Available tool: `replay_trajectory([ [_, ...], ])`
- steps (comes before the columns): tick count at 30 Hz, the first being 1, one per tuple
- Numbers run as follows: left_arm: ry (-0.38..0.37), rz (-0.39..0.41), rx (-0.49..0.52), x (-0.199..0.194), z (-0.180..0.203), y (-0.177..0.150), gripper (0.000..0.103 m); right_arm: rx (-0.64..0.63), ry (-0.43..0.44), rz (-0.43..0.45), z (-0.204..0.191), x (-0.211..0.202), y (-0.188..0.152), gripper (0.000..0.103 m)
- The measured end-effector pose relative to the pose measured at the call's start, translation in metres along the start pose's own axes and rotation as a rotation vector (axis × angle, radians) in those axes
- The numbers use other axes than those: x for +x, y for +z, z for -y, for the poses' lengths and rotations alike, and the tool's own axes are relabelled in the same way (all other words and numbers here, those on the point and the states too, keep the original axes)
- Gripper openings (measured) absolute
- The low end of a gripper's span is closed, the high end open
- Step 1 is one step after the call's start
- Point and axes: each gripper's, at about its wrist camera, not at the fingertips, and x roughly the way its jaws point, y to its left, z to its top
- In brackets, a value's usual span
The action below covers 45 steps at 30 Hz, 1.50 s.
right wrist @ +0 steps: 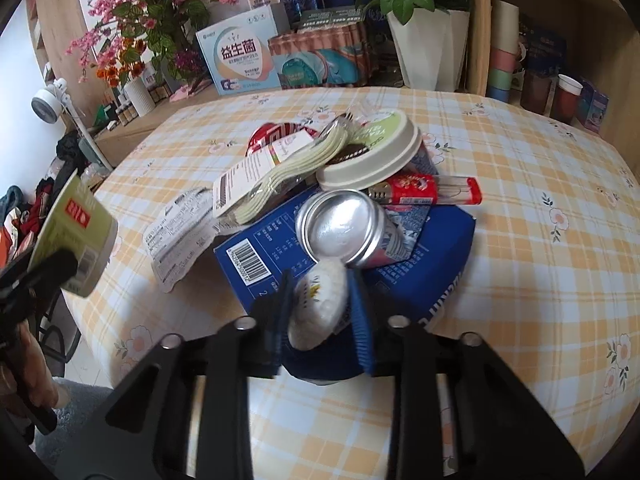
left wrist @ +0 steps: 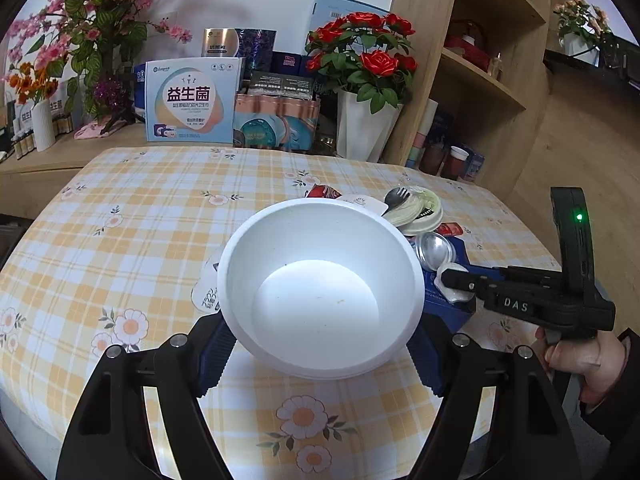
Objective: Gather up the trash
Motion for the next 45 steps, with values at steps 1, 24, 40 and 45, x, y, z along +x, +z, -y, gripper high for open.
replay_trajectory([
  [1, -0.004, 0.0, -0.012, -0.001, -0.001, -0.001, 0.074, 0.0, 0.001, 0.002, 0.001, -0.002, 0.0, 0.024],
  [24, -0.026, -0.023, -0.037, -0.013, 0.007, -0.012, 0.074, 0.036, 0.067, 0.035, 0.0, -0.02, -0.006, 0.019],
  [40, -0.083, -0.049, 0.026, -0.077, 0.055, -0.023, 0.074, 0.066, 0.128, 0.164, -0.003, -0.121, -0.021, 0.019],
  [45, -0.104, -0.074, 0.047, -0.105, 0.072, -0.035, 0.074, 0.047, 0.141, 0.189, -0.007, -0.154, -0.038, 0.019],
])
